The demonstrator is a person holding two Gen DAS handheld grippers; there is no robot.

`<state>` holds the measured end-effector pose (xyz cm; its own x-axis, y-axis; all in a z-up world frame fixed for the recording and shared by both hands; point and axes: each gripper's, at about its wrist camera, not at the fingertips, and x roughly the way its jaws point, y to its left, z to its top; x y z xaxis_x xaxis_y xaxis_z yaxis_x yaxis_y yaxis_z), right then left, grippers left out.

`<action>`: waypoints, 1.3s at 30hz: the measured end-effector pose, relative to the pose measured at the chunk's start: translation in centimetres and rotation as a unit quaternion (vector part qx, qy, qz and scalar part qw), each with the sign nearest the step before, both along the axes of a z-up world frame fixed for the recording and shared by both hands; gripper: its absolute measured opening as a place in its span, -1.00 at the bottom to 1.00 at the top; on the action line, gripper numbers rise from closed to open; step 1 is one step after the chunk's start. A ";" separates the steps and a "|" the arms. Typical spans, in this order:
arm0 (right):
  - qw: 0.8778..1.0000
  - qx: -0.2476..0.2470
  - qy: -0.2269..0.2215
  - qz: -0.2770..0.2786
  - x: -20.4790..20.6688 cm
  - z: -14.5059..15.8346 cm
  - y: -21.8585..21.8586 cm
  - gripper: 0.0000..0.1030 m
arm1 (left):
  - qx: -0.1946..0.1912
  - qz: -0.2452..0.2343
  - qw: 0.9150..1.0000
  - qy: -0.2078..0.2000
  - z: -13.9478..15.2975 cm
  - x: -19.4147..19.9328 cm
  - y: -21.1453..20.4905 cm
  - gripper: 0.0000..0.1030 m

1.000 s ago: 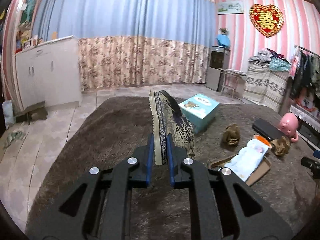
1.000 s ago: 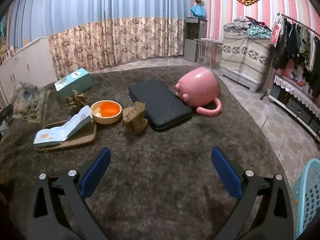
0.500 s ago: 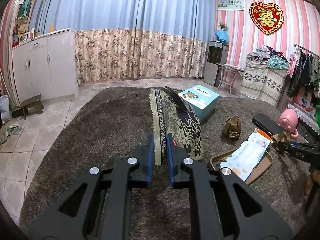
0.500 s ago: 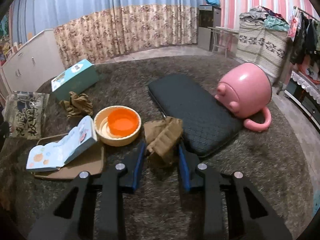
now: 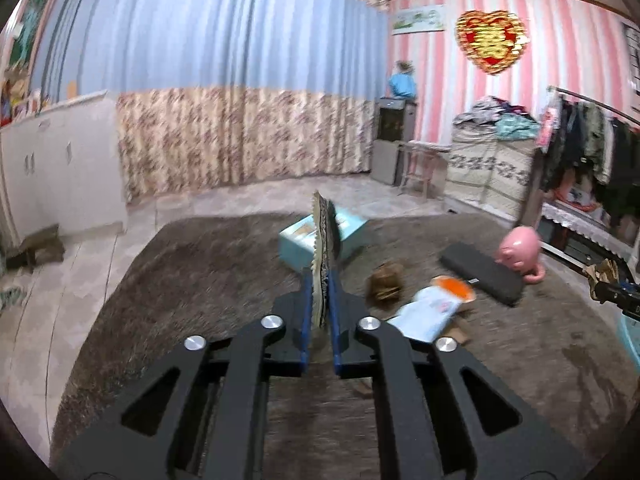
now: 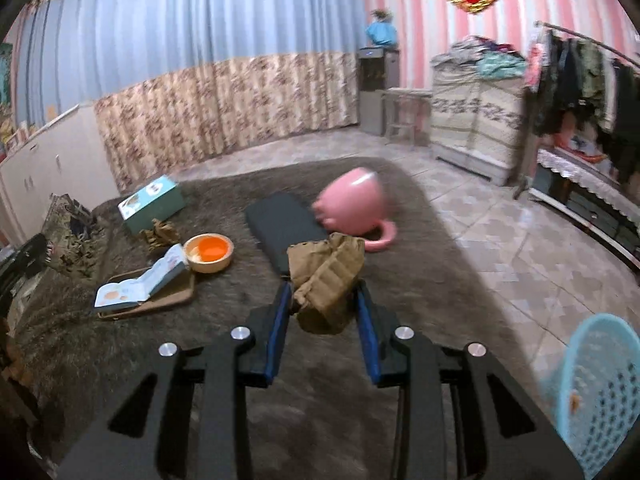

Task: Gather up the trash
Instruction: 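Carry the booklet and brown cloth over the blue basket and release both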

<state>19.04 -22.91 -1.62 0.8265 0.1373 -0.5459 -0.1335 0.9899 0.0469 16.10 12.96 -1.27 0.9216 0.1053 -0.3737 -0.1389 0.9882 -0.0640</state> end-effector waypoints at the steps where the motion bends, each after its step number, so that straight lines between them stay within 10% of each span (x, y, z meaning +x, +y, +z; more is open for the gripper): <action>1: 1.000 -0.001 -0.003 -0.008 -0.5 0.4 -1.0 -0.36 | 0.002 -0.012 1.000 -0.008 0.9 -0.4 -1.1 -0.98; 17: 0.989 0.017 -0.035 -0.144 -6.9 1.5 -14.1 -0.36 | -0.010 -0.163 0.986 -0.030 4.8 -1.8 -15.0 -1.00; 39: 0.945 0.068 -0.027 -0.320 -11.9 -1.1 -29.2 -0.36 | -0.010 -0.374 0.927 0.006 2.0 -2.2 -38.0 -1.00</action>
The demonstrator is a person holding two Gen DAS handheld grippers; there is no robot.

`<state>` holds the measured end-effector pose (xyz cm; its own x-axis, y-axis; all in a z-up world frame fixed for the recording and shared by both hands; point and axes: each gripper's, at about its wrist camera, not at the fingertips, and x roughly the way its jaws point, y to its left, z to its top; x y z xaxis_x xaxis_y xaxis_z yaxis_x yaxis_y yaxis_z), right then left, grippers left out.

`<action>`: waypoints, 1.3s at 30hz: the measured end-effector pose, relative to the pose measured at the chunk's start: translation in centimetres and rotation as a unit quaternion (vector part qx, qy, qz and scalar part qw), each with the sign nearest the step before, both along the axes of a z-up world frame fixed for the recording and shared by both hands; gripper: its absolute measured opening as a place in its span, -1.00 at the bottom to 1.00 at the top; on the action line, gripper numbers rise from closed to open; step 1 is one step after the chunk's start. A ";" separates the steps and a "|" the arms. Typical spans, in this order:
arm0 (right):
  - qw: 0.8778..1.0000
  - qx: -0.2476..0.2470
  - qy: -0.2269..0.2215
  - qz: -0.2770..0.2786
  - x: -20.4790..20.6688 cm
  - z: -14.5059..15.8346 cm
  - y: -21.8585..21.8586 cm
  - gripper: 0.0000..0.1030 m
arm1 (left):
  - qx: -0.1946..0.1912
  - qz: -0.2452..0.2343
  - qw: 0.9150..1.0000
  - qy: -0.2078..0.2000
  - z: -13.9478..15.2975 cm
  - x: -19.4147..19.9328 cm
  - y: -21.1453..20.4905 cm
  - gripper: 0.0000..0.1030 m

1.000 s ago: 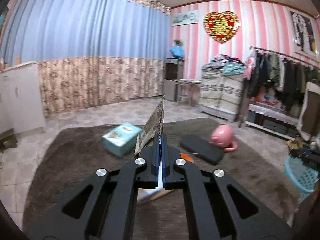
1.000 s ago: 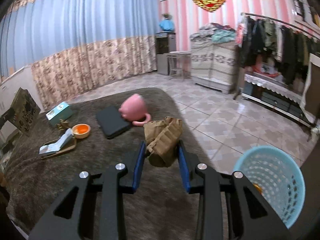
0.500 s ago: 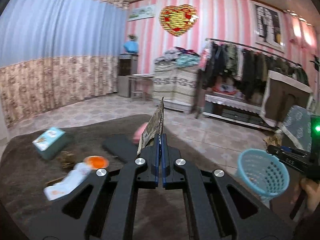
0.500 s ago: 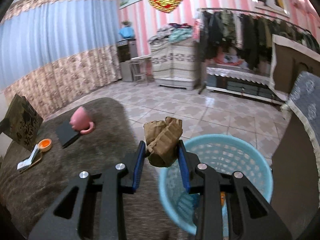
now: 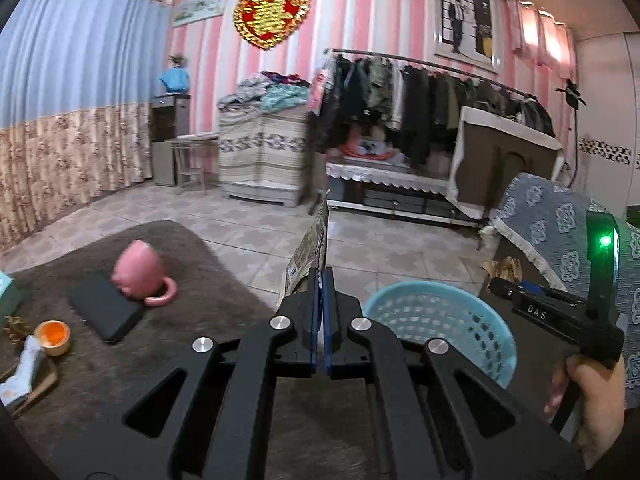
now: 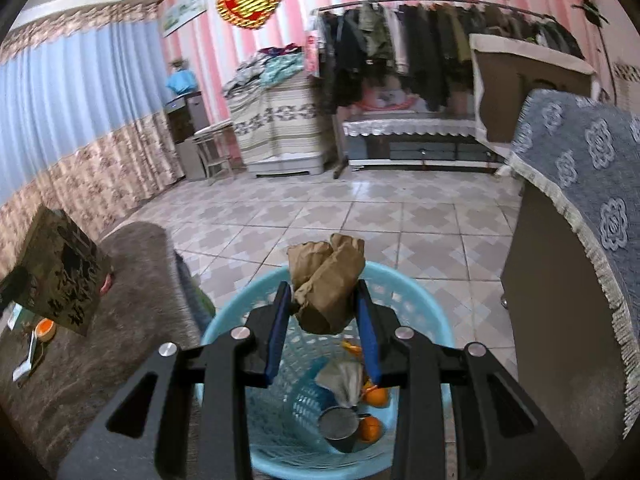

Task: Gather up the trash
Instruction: 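Carry the booklet and brown cloth over the blue basket and release both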

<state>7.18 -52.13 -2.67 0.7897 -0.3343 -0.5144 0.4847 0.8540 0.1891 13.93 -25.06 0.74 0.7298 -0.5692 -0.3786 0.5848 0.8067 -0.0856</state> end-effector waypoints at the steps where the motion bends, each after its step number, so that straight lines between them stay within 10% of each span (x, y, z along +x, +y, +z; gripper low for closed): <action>1: 1.000 0.001 -0.001 -0.006 -0.3 -0.1 -0.6 -0.36 | 0.000 -0.008 1.000 0.003 0.0 0.0 -1.0 -1.00; 35: 0.997 0.064 -0.002 -0.042 -0.9 -3.0 -5.9 -0.37 | 0.032 -0.116 0.991 0.067 -4.4 1.3 -15.2 -0.99; 39: 0.997 0.062 0.001 -0.035 -0.5 -3.0 -5.7 -0.37 | 0.034 -0.107 0.990 0.082 -5.0 2.2 -14.7 -0.63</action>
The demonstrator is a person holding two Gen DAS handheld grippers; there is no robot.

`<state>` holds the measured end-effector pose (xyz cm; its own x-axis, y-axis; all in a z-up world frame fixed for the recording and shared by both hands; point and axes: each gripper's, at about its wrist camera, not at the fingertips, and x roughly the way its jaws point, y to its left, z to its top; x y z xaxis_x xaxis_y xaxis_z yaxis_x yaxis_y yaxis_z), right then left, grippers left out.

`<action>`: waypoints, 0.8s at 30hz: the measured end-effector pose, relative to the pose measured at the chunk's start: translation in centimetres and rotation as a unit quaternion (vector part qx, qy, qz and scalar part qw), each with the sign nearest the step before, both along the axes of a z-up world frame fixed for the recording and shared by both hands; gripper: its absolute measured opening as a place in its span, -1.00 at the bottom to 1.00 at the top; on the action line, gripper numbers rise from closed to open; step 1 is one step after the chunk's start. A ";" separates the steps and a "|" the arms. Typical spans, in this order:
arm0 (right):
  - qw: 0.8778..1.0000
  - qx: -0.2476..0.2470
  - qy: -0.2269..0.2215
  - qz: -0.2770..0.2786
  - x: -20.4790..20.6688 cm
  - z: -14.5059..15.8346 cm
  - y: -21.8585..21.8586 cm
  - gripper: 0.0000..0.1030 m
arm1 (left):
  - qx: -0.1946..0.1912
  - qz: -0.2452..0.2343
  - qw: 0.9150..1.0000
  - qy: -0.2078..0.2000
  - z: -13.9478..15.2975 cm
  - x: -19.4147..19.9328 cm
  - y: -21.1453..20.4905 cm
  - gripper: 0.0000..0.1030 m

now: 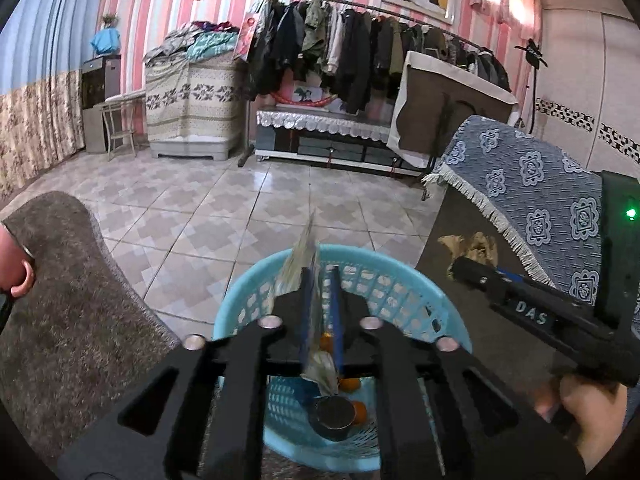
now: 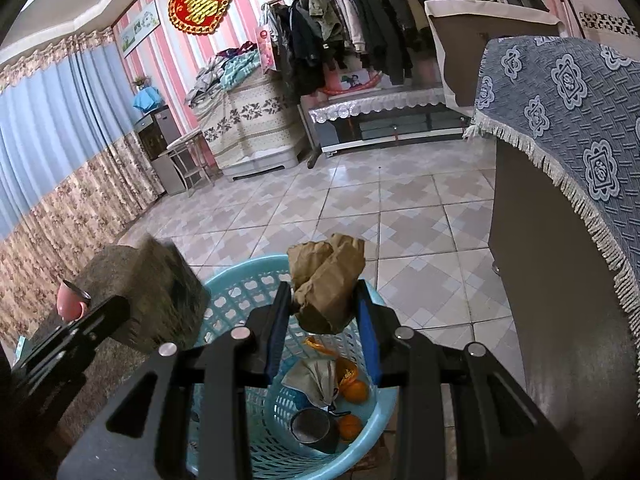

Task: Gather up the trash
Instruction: 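Carry the booklet and brown cloth over the blue basket and release both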

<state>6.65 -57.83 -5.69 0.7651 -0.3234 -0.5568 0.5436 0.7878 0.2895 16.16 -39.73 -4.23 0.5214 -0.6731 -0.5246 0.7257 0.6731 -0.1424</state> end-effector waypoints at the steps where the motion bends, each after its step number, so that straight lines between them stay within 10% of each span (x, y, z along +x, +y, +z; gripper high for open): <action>1: 1.000 0.000 0.000 0.001 0.1 0.0 0.0 -0.37 | 0.000 0.003 1.000 0.002 -0.1 0.2 0.2 -0.55; 15: 1.000 -0.016 0.009 0.015 1.4 0.0 0.8 -0.36 | 0.026 0.104 0.992 -0.063 1.2 2.6 5.0 0.74; 24: 0.998 -0.037 0.025 0.046 4.7 -0.3 3.6 -0.32 | 0.035 0.182 0.979 -0.088 1.7 4.1 11.1 0.88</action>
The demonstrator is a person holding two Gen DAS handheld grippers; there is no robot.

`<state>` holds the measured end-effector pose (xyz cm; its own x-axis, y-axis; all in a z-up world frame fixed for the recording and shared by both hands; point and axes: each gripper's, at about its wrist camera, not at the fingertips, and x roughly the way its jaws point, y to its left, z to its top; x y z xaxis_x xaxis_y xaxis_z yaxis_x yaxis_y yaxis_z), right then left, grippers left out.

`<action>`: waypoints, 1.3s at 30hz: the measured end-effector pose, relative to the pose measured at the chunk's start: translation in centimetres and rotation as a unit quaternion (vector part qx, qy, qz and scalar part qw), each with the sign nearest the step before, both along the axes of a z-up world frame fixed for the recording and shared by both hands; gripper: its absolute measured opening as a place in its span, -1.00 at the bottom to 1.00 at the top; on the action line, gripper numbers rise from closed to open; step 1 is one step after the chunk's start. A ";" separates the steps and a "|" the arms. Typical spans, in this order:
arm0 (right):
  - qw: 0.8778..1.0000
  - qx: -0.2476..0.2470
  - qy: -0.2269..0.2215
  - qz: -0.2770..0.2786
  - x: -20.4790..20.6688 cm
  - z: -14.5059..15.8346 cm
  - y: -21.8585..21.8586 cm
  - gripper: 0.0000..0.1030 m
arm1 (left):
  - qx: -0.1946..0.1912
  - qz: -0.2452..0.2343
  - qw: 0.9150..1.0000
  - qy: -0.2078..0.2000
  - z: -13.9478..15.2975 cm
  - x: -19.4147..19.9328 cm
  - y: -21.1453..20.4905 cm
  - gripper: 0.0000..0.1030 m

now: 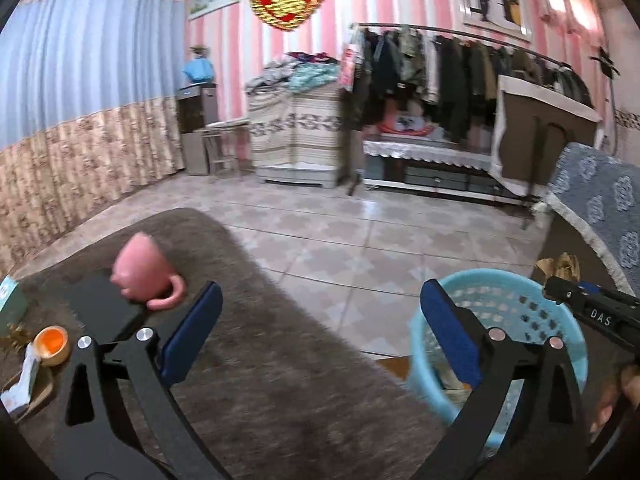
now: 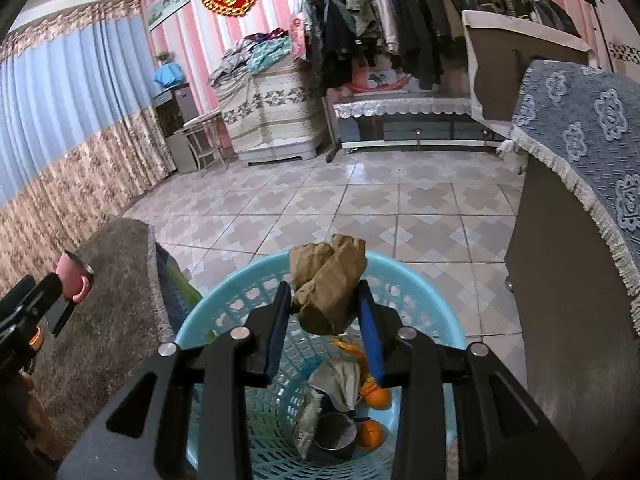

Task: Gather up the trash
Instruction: 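Carry the booklet and brown cloth over the blue basket and release both, then move both tools back over the rug toward the light blue booklet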

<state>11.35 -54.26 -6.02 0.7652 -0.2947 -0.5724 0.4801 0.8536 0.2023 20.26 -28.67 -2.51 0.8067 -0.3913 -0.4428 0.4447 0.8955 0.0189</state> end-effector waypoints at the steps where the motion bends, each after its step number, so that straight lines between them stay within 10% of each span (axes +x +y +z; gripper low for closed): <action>1: 1.000 -0.002 0.002 0.004 0.3 0.0 0.2 -0.32 | -0.002 0.004 1.000 0.001 0.0 0.0 0.5 0.89; 4: 1.000 -0.009 0.007 0.009 0.8 -0.1 0.8 -0.21 | -0.005 0.022 1.000 0.002 -0.1 -0.1 2.3 0.89; 7: 1.000 -0.013 0.006 0.008 1.0 0.1 1.2 0.32 | -0.005 0.039 0.999 0.006 0.3 0.2 4.2 0.89; 18: 0.999 -0.034 0.002 0.003 1.1 1.1 2.9 0.82 | -0.008 0.096 0.995 0.003 1.0 -0.2 10.6 0.89; 39: 0.995 -0.059 -0.033 0.077 4.1 3.5 13.8 0.91 | -0.008 0.225 0.974 0.022 -1.1 -1.0 26.0 0.89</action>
<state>15.40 -40.51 -2.49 0.8409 -0.2327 -0.4885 0.3307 0.9356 0.1235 19.26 -2.71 -3.62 0.8789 -0.0083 -0.4770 0.0064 1.0000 -0.0056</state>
